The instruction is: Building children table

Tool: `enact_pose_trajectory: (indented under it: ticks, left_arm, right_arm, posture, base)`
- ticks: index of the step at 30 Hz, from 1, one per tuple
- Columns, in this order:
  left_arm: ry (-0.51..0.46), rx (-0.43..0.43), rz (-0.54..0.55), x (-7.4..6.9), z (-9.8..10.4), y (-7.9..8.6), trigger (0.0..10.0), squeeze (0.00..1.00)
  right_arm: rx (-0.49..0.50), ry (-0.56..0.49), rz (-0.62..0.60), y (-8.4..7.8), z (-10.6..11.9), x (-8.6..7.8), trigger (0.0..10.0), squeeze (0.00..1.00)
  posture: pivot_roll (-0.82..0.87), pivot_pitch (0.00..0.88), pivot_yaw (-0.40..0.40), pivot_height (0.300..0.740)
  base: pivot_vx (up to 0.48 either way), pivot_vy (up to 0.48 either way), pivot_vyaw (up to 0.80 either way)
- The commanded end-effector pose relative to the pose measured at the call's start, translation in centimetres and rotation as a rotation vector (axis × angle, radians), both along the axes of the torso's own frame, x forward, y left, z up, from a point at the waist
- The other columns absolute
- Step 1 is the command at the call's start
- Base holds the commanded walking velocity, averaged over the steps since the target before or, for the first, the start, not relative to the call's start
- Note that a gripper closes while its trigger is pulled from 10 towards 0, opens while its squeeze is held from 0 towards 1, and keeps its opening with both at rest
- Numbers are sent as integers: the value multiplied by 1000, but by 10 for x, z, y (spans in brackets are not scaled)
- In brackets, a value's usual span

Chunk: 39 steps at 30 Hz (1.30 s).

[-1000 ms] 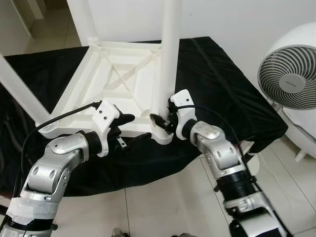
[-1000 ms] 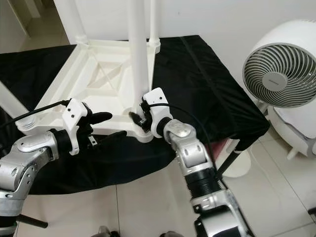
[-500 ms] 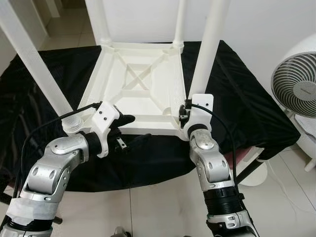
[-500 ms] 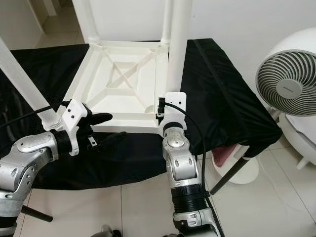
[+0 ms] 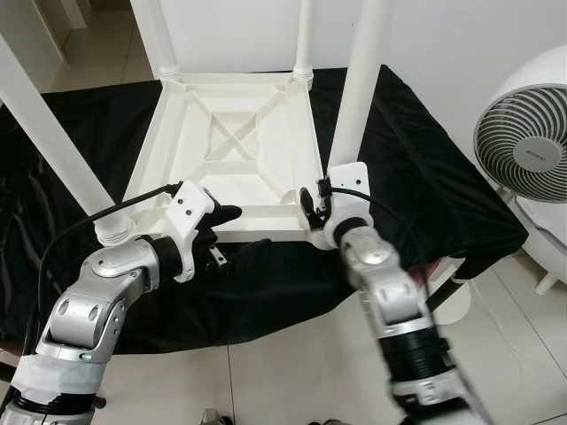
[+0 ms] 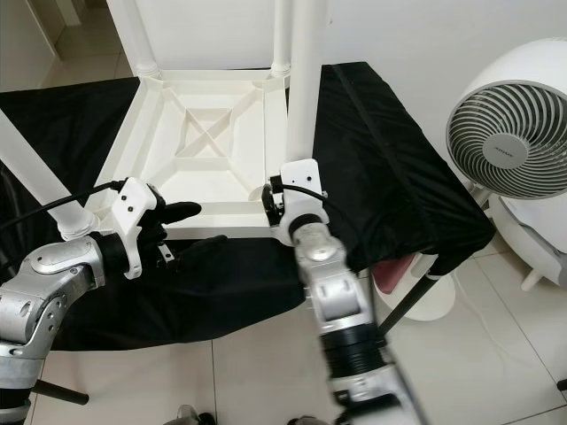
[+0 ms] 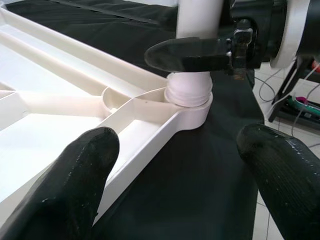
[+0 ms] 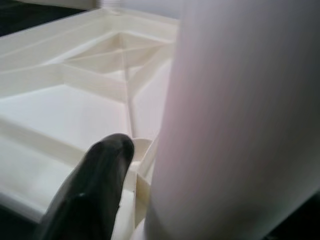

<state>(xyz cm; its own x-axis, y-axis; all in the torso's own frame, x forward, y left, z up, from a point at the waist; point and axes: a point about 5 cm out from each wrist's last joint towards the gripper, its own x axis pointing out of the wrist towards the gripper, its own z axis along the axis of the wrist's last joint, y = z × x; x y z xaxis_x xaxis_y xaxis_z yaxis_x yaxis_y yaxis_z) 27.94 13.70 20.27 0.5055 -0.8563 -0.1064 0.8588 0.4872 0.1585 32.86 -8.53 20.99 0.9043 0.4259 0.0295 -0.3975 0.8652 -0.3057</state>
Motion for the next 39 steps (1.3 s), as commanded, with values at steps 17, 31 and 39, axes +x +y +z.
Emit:
enact_pose_trajectory:
  ticks: [17, 31, 39]
  left_arm:
    - [1, 11, 29, 0, 2, 2, 10000, 0]
    - [6, 5, 38, -2, 0, 2, 10000, 0]
    - [9, 0, 32, -1, -1, 0, 10000, 0]
  right_arm:
    - [-156, 118, 531, -1, 3, 11, 5922, 0]
    - [-15, 147, -80, -19, -12, 25, 0, 0]
    - [311, 201, -587, -26, -24, 1, 0, 0]
  posture:
    - [-45, 127, 47, 740]
    - [-43, 134, 34, 740]
    - [-58, 130, 31, 740]
  base:
    - [0, 0, 0]
    - [0, 0, 0]
    - [0, 0, 0]
